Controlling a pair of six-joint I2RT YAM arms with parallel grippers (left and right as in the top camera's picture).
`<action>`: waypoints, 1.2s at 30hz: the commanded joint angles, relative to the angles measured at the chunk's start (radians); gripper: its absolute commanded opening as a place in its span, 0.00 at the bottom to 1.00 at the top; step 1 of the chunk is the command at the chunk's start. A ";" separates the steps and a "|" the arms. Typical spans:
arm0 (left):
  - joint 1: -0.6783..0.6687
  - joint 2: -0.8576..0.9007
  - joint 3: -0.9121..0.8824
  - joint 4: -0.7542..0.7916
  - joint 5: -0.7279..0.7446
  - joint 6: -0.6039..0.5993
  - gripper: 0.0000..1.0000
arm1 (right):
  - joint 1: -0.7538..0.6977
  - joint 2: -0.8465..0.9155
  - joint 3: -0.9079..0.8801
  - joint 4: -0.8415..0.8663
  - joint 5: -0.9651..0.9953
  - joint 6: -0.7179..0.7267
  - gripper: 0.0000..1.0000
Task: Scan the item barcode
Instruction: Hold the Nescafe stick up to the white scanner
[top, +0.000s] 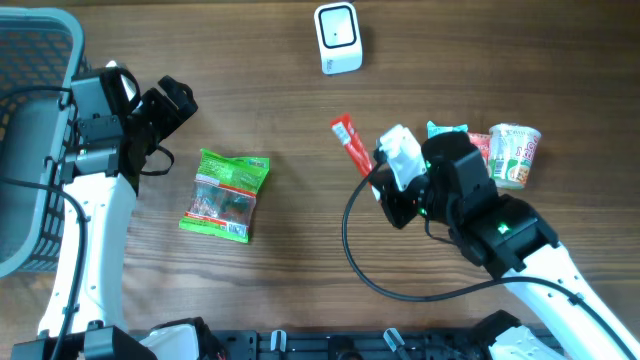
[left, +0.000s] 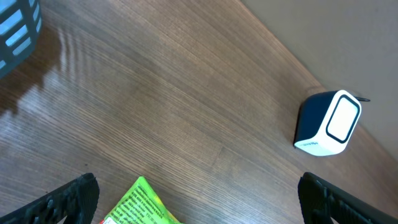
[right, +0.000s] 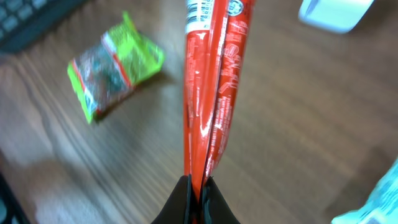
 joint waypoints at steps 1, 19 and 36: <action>0.003 -0.005 0.001 0.003 0.005 0.005 1.00 | 0.000 0.092 0.209 -0.068 0.066 0.024 0.04; 0.003 -0.005 0.001 0.002 0.005 0.005 1.00 | 0.179 1.030 0.693 0.563 1.446 -1.002 0.04; 0.003 -0.005 0.001 0.003 0.005 0.005 1.00 | 0.060 1.384 0.692 1.494 1.524 -1.596 0.04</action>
